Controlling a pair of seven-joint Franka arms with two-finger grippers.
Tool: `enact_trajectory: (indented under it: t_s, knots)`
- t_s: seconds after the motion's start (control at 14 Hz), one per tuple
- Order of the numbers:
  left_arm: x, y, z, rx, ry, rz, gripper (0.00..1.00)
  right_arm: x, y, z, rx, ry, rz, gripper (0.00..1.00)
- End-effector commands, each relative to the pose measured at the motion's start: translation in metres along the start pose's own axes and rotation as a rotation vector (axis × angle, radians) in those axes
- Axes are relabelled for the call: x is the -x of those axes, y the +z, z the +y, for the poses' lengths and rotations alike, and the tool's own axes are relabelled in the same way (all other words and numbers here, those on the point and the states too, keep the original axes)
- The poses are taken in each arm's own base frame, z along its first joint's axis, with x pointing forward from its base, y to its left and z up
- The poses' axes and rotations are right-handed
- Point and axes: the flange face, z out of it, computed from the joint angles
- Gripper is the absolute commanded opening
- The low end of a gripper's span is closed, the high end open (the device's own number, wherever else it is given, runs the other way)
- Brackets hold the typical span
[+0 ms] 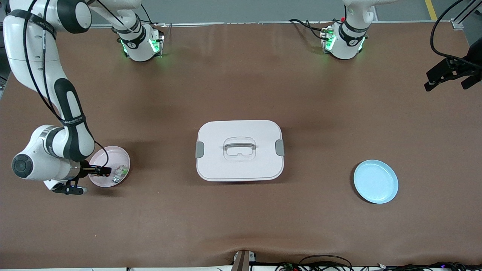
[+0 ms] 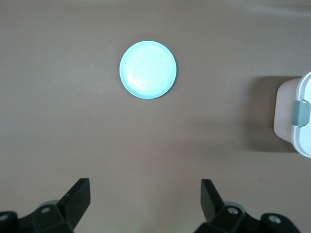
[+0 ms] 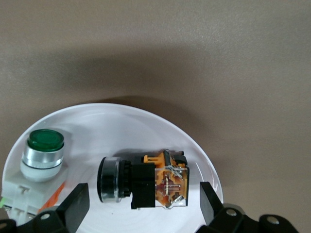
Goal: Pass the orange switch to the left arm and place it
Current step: 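Close the right gripper on the black-and-orange switch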
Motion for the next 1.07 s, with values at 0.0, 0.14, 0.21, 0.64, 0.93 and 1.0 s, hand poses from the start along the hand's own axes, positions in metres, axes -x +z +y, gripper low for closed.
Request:
enact_trajectory:
  t_s: [0.0,0.14,0.21,0.64,0.93,1.0]
  knots:
    - [-0.005,-0.001,0.001,-0.001,0.015,0.014,1.00,0.000,0.006,0.003,-0.011,0.014,0.005,1.00]
    - [-0.005,-0.001,0.002,-0.001,0.017,0.014,1.00,0.001,0.009,0.003,-0.010,0.013,0.002,1.00]
    - [-0.005,-0.001,0.002,-0.001,0.017,0.014,1.00,0.000,0.009,0.003,-0.009,0.013,0.008,1.00]
    - [-0.006,0.002,0.006,-0.002,0.018,0.009,1.00,0.001,0.017,0.001,-0.005,0.012,0.018,0.72]
    - [-0.006,0.003,0.007,0.000,0.017,0.006,1.00,0.001,0.016,-0.001,-0.005,0.008,0.020,0.37]
    - [-0.006,0.003,0.007,0.000,0.014,0.006,1.00,0.001,0.016,-0.001,-0.005,0.008,0.020,0.35]
